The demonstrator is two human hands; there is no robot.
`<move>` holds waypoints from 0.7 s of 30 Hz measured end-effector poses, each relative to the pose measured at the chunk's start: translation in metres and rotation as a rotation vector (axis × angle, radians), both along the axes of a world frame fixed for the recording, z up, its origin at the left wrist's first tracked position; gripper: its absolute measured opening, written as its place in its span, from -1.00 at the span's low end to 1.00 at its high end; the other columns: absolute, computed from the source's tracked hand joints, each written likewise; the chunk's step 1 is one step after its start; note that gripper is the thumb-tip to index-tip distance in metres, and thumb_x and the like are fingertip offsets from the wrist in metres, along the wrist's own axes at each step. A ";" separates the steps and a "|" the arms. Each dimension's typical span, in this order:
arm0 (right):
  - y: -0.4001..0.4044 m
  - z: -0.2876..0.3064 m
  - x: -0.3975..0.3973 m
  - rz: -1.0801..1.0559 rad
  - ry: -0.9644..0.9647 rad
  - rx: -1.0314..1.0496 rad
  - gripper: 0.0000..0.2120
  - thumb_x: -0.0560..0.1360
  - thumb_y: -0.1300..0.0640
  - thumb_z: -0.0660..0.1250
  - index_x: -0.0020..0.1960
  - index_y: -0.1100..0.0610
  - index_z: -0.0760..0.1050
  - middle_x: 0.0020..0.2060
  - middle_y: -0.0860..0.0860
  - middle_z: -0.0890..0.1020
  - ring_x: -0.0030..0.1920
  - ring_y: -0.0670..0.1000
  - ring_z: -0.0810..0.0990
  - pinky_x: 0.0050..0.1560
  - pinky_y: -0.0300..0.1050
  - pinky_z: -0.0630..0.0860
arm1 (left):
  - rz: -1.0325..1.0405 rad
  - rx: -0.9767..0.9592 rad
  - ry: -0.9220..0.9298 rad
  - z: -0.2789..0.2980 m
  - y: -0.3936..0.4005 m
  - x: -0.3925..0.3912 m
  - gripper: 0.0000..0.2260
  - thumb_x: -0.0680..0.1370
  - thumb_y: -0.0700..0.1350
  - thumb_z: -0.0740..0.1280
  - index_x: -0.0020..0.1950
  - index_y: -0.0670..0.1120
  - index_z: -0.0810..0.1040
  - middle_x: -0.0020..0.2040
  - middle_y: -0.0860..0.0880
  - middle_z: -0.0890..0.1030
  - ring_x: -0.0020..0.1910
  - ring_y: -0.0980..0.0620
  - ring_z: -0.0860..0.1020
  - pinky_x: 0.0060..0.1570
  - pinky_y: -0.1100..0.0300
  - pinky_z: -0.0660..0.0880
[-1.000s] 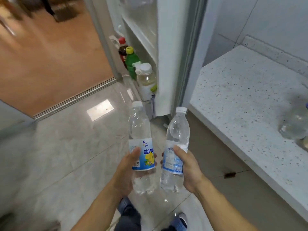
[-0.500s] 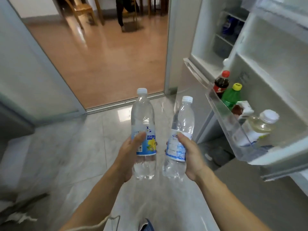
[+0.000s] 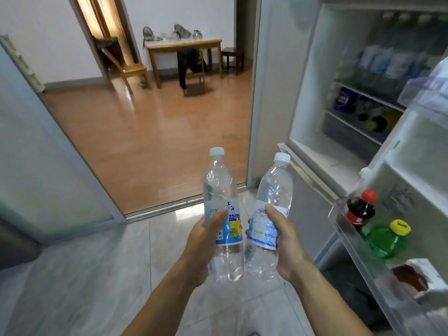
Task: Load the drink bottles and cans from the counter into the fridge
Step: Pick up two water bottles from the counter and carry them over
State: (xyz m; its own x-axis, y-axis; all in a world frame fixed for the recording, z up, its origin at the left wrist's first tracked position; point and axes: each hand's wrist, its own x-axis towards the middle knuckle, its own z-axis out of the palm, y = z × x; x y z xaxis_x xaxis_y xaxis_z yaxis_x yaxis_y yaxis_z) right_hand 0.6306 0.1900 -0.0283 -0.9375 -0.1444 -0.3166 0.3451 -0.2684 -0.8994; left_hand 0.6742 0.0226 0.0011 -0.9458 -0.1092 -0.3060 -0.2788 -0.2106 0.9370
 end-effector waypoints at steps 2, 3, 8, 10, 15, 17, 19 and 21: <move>0.000 0.004 -0.039 -0.047 0.007 -0.040 -0.28 0.22 -0.25 0.55 0.20 0.21 0.56 -0.04 0.18 0.72 -0.05 0.19 0.72 -0.02 0.07 0.65 | -0.006 0.010 0.021 0.006 -0.001 -0.041 -0.42 0.39 0.28 0.41 0.23 -0.09 0.53 -0.03 -0.12 0.72 -0.06 -0.10 0.70 -0.16 0.06 0.62; 0.001 0.008 -0.057 -0.067 0.001 -0.065 -0.29 0.22 -0.23 0.53 0.19 0.23 0.57 -0.06 0.20 0.72 -0.08 0.19 0.72 -0.10 0.03 0.65 | -0.014 0.016 0.032 0.009 -0.001 -0.062 -0.43 0.39 0.27 0.42 0.23 -0.09 0.53 -0.03 -0.12 0.71 -0.05 -0.11 0.70 -0.16 0.06 0.62; 0.017 0.034 -0.145 -0.128 0.049 -0.116 -0.37 0.24 -0.19 0.52 0.13 0.22 0.59 -0.12 0.20 0.71 -0.17 0.16 0.71 -0.18 0.01 0.61 | -0.094 0.051 0.084 0.033 0.015 -0.169 -0.49 0.38 0.20 0.40 0.21 -0.08 0.55 -0.02 -0.19 0.70 -0.07 -0.18 0.69 -0.18 0.02 0.63; 0.028 0.046 -0.177 -0.207 0.100 -0.066 -0.50 0.32 -0.14 0.48 0.13 0.15 0.62 -0.07 0.18 0.73 -0.12 0.17 0.73 -0.20 -0.03 0.63 | -0.135 0.055 0.112 0.040 0.029 -0.208 -0.50 0.41 0.17 0.39 0.22 -0.11 0.57 0.02 -0.22 0.69 -0.04 -0.21 0.68 -0.12 -0.05 0.63; 0.062 0.062 -0.238 -0.395 0.132 -0.033 -0.52 0.37 -0.14 0.43 0.15 0.15 0.61 -0.07 0.16 0.73 -0.11 0.15 0.72 -0.17 -0.02 0.62 | -0.245 0.082 0.113 0.047 0.061 -0.297 -0.51 0.41 0.19 0.39 0.20 -0.10 0.59 0.02 -0.20 0.70 -0.07 -0.15 0.69 -0.22 0.07 0.62; 0.073 0.062 -0.260 -0.484 0.119 -0.044 -0.50 0.39 -0.13 0.43 0.17 0.19 0.58 -0.09 0.18 0.70 -0.13 0.14 0.70 -0.13 0.02 0.62 | -0.310 0.098 0.101 0.046 0.071 -0.331 -0.51 0.40 0.21 0.46 0.18 -0.09 0.60 -0.01 -0.19 0.70 -0.12 -0.11 0.70 -0.26 0.13 0.60; 0.085 0.060 -0.282 -0.584 0.109 -0.036 -0.48 0.35 -0.15 0.43 0.17 0.17 0.57 -0.10 0.17 0.70 -0.15 0.11 0.70 -0.15 0.01 0.62 | -0.365 0.122 0.096 0.043 0.081 -0.366 -0.47 0.34 0.21 0.45 0.15 -0.11 0.60 -0.07 -0.17 0.71 -0.20 -0.09 0.70 -0.33 0.17 0.59; 0.095 0.058 -0.301 -0.685 0.104 -0.010 -0.48 0.31 -0.17 0.44 0.15 0.12 0.58 -0.11 0.14 0.72 -0.18 0.09 0.71 -0.22 -0.04 0.63 | -0.429 0.165 0.084 0.041 0.090 -0.401 -0.44 0.30 0.20 0.44 0.13 -0.16 0.60 -0.13 -0.19 0.70 -0.28 -0.10 0.69 -0.38 0.17 0.57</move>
